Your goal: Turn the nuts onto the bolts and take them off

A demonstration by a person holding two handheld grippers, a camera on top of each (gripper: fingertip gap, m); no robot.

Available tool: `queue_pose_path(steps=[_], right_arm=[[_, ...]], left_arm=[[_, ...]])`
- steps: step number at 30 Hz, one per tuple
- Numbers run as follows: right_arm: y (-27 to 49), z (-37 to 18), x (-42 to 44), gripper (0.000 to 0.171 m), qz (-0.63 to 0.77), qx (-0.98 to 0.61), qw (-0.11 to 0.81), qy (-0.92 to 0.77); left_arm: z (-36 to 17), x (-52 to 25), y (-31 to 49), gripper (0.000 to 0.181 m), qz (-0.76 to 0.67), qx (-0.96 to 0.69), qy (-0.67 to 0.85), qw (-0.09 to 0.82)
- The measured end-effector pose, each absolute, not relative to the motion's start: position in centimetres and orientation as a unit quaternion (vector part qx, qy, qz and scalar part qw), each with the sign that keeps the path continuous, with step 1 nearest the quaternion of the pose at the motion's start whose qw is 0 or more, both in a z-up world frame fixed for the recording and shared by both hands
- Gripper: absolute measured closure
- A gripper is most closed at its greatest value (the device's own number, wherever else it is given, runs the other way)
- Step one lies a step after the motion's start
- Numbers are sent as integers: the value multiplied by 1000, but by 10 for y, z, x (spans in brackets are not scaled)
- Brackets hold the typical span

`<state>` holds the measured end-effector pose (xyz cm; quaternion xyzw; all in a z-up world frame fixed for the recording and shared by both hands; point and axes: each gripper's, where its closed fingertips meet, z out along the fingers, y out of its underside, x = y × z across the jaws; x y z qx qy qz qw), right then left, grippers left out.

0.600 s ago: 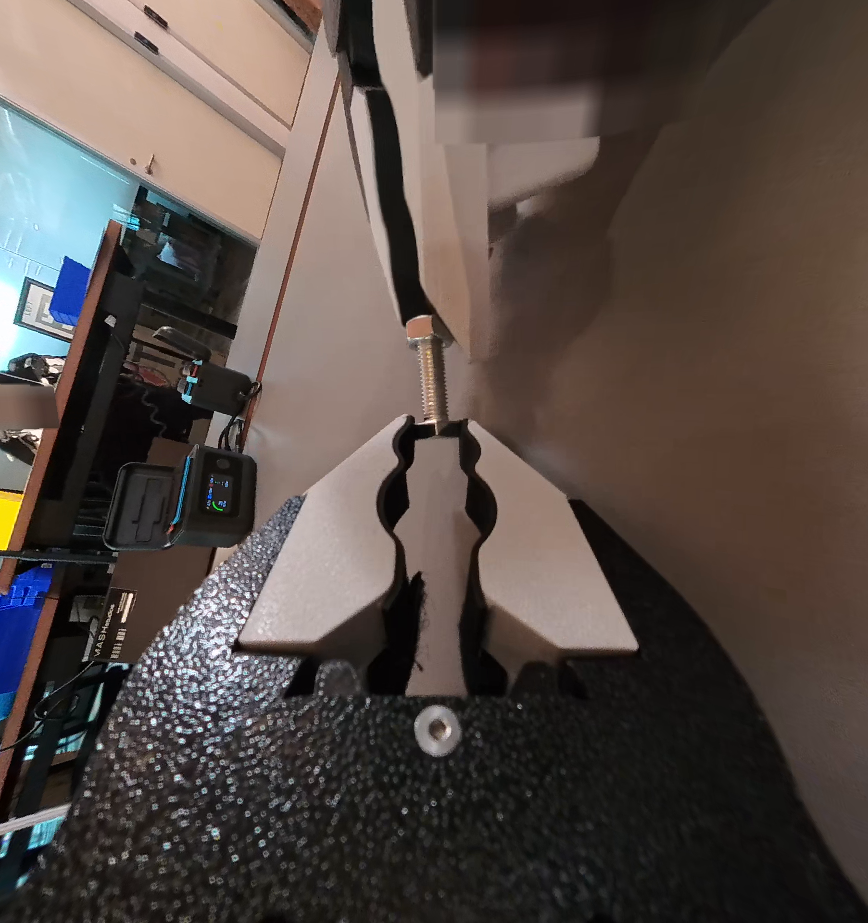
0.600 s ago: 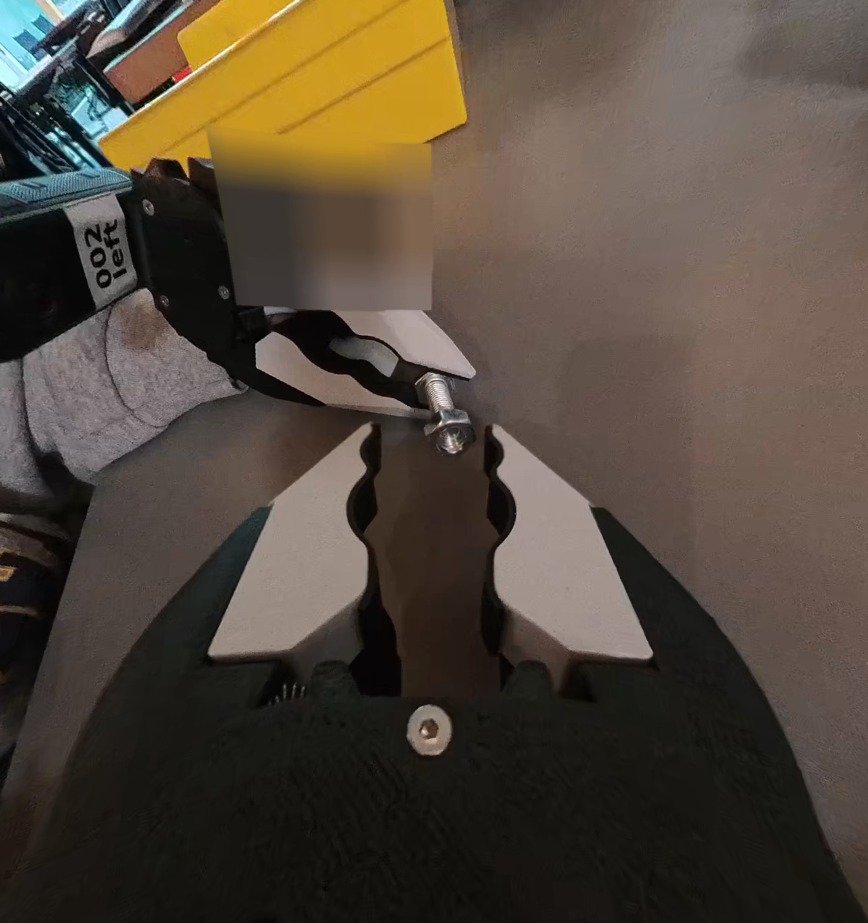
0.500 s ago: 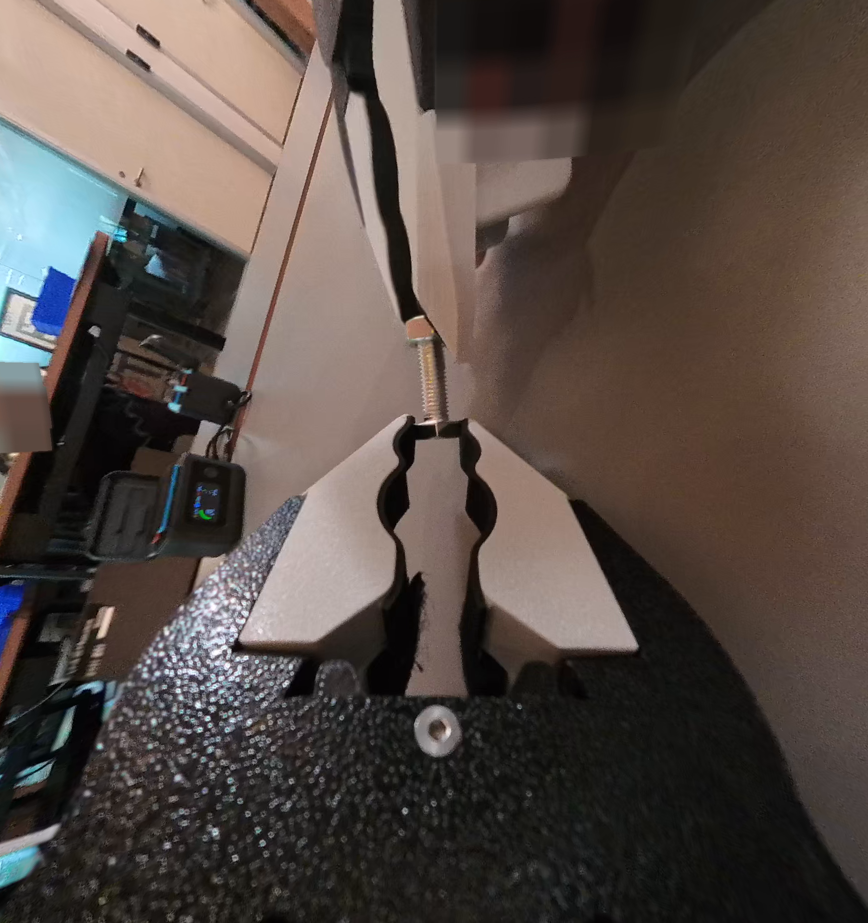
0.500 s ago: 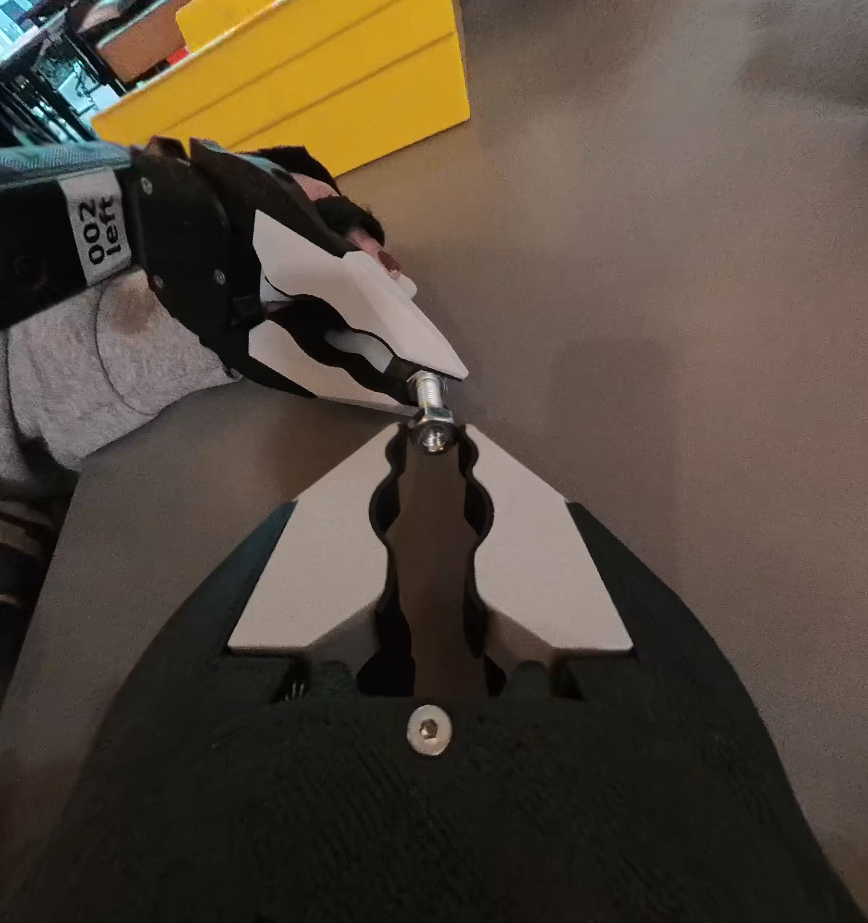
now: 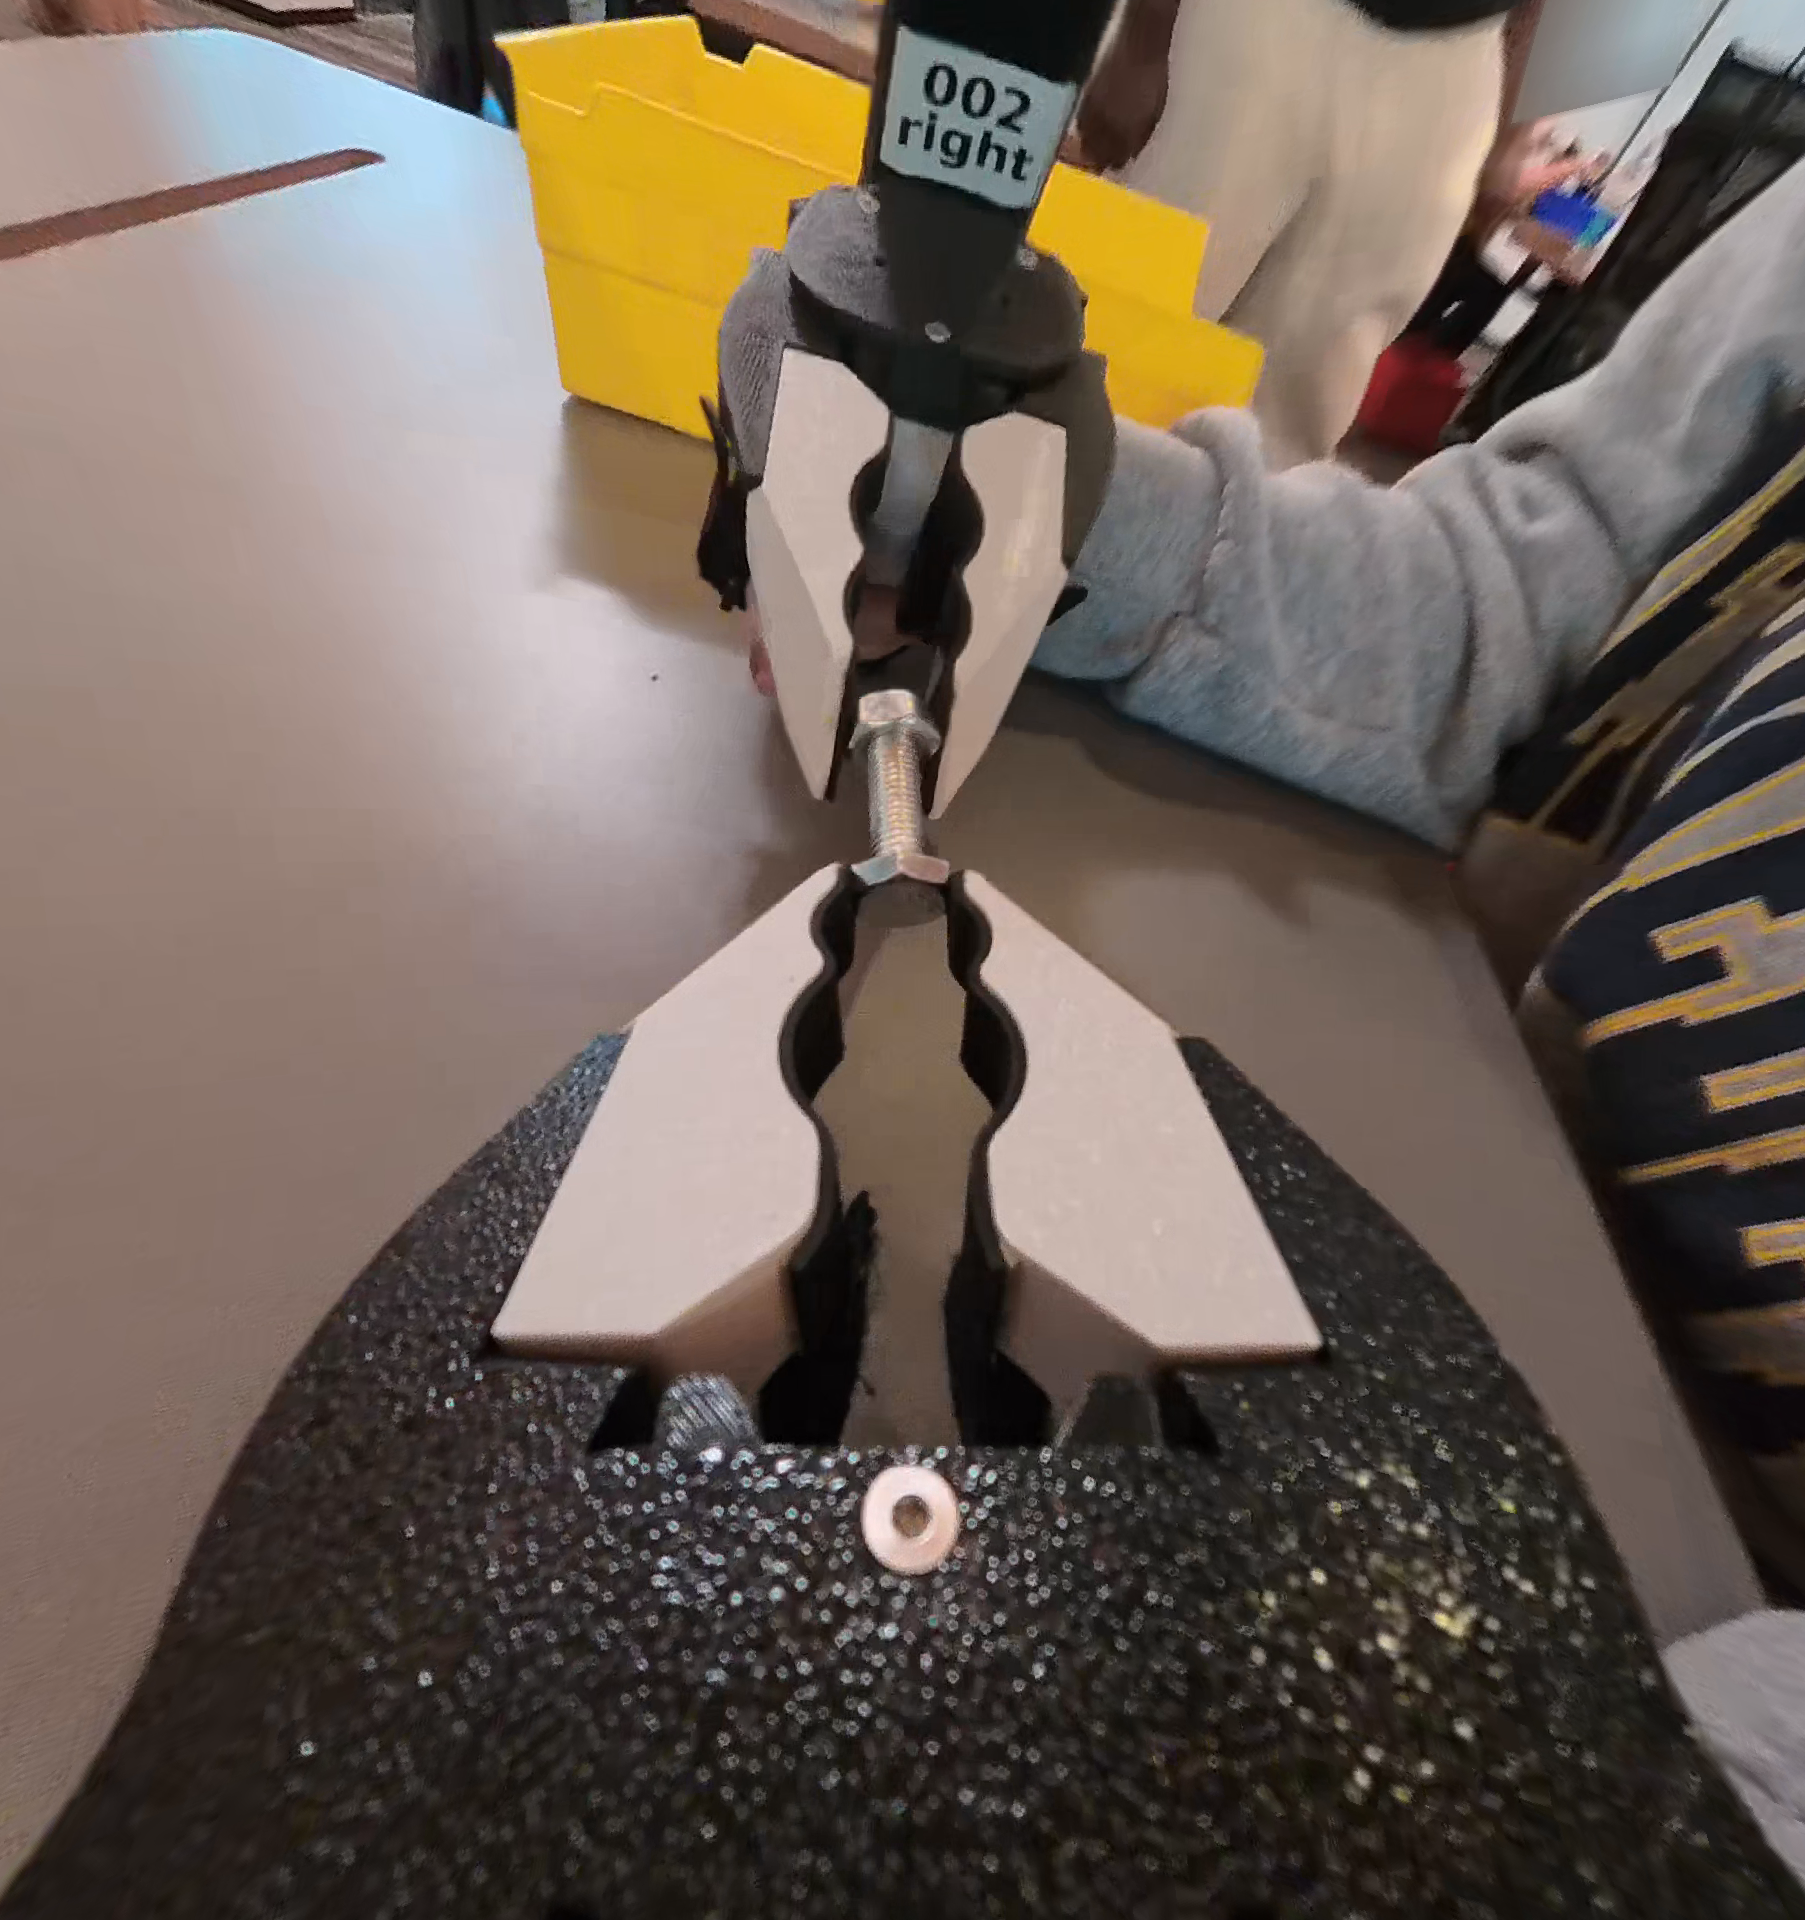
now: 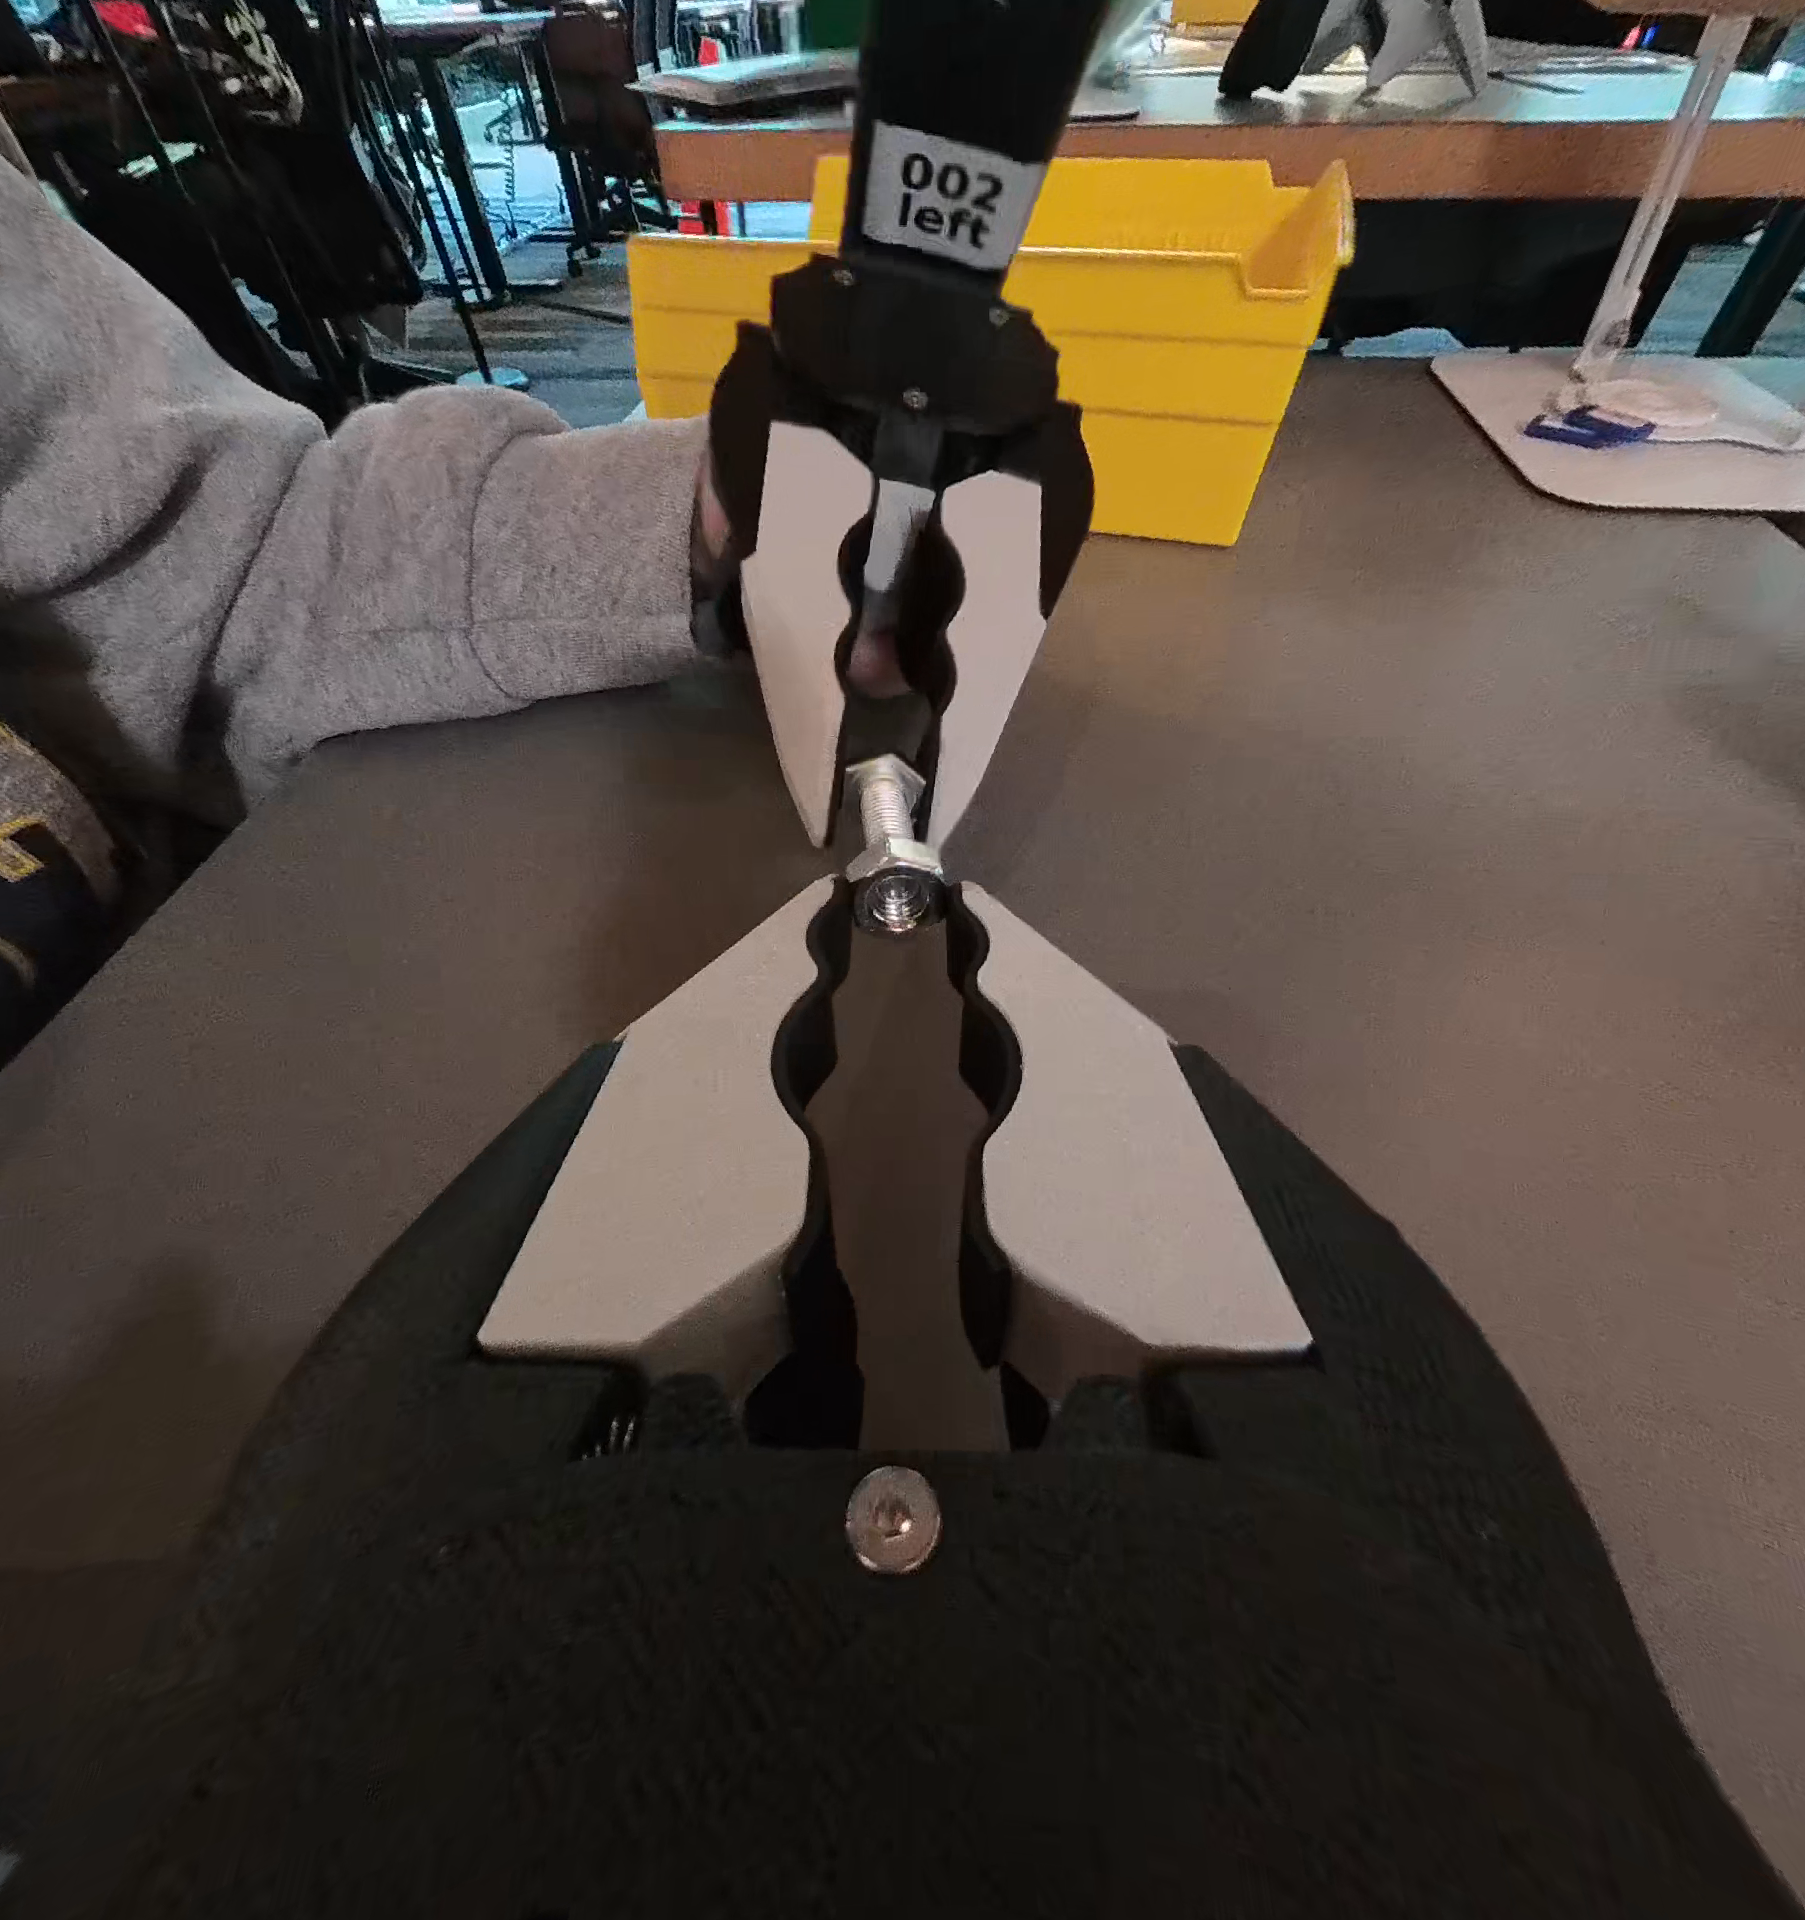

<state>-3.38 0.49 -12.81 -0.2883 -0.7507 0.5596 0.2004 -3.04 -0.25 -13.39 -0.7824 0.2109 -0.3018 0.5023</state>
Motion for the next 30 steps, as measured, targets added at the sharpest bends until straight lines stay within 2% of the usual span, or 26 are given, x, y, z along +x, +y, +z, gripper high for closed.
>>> queue_pose_path(steps=[4,8,11,14,19,30], right_arm=[[3,-126,-34,155,555,-270,224,-754],[8,-125,-37,153,563,-295,214,-742],[19,-122,-41,138,591,-353,174,-704],[33,-123,-46,127,619,-423,113,-652],[37,-136,-42,117,611,-470,42,-636],[33,-141,-39,120,599,-474,23,-645]], left_arm=[[-127,-32,-4,166,-350,-770,182,502],[-126,-37,1,166,-301,-771,189,529],[-120,-50,13,166,-194,-763,200,583],[-115,-63,27,166,-23,-735,238,635],[-144,-66,37,166,148,-732,337,574],[-135,-54,33,166,152,-704,364,591]])
